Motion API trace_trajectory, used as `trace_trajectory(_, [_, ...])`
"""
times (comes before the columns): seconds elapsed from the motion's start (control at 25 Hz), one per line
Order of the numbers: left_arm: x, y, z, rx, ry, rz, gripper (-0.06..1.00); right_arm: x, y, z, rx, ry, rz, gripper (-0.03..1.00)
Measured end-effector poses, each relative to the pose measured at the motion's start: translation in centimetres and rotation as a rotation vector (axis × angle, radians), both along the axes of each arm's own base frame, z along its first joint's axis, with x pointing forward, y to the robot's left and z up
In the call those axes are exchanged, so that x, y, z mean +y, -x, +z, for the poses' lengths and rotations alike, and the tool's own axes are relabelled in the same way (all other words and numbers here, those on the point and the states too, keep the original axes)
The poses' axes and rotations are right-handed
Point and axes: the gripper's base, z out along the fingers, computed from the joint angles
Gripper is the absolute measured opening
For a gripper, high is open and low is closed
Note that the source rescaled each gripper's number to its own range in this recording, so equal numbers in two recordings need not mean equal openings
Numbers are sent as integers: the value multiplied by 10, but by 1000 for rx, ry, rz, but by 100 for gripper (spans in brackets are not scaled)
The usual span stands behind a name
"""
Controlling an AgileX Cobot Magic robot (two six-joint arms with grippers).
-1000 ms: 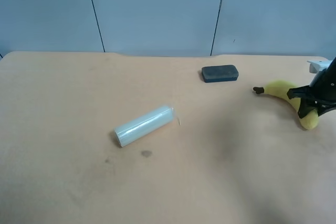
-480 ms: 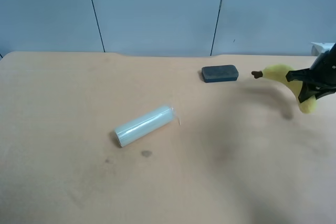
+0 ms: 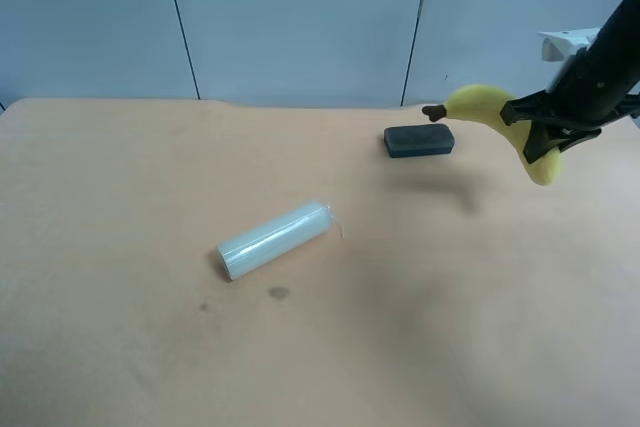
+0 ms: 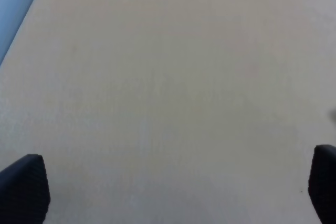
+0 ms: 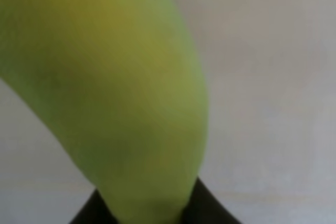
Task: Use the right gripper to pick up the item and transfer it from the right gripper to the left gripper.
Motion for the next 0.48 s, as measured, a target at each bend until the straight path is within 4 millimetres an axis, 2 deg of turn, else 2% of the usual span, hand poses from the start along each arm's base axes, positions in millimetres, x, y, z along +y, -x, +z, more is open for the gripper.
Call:
trace_trajectory(0.2, [0,0,0,0,0,0,100,51,15,21,-21,0,157,0])
trace_trajectory(0.48, [-2,-1,0,5,19,-13,100,112,43,35,-9,7,367,0])
